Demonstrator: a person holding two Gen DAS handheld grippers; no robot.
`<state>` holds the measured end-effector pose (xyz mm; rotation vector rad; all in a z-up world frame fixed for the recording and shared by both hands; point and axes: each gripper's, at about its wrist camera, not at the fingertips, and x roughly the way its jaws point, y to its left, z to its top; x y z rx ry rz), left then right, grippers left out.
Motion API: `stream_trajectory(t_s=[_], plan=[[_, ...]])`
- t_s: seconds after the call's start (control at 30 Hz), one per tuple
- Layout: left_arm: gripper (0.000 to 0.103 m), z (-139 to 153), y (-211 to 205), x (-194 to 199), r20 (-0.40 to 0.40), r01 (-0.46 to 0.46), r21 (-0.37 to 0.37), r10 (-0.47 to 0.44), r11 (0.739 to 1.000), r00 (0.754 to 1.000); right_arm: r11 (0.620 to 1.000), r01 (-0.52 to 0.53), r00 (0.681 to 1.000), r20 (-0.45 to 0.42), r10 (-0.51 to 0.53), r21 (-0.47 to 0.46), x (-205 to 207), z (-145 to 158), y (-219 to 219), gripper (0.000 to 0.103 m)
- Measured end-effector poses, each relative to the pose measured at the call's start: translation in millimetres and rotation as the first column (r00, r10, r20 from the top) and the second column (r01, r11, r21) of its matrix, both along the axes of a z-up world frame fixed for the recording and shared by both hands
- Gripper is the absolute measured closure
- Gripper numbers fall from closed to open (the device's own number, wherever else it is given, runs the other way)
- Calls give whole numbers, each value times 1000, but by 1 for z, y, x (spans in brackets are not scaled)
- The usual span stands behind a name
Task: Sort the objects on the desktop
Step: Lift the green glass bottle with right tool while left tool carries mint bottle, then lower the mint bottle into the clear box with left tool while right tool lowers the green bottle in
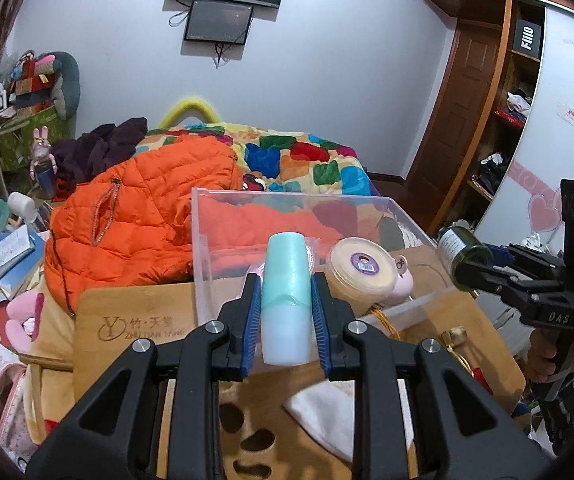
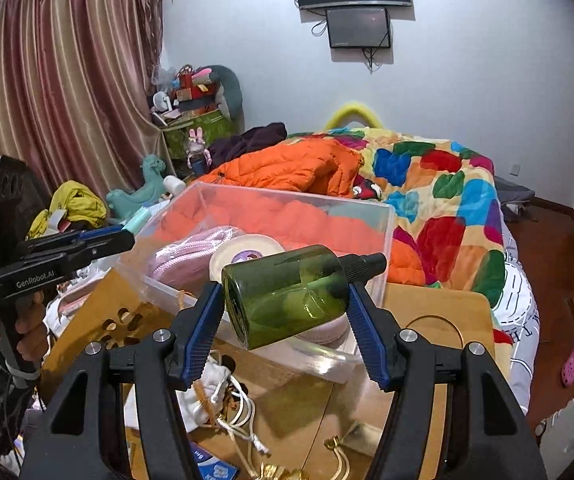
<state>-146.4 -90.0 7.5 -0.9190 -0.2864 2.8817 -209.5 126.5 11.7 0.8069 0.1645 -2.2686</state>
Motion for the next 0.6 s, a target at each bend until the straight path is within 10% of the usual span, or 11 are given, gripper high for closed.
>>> stream_trajectory(t_s=[0.6], plan=[[81,-23,13,-26,57,42,-28,-40,999,998,999,-23,998,53,21,38,-22,-24,-16,45]])
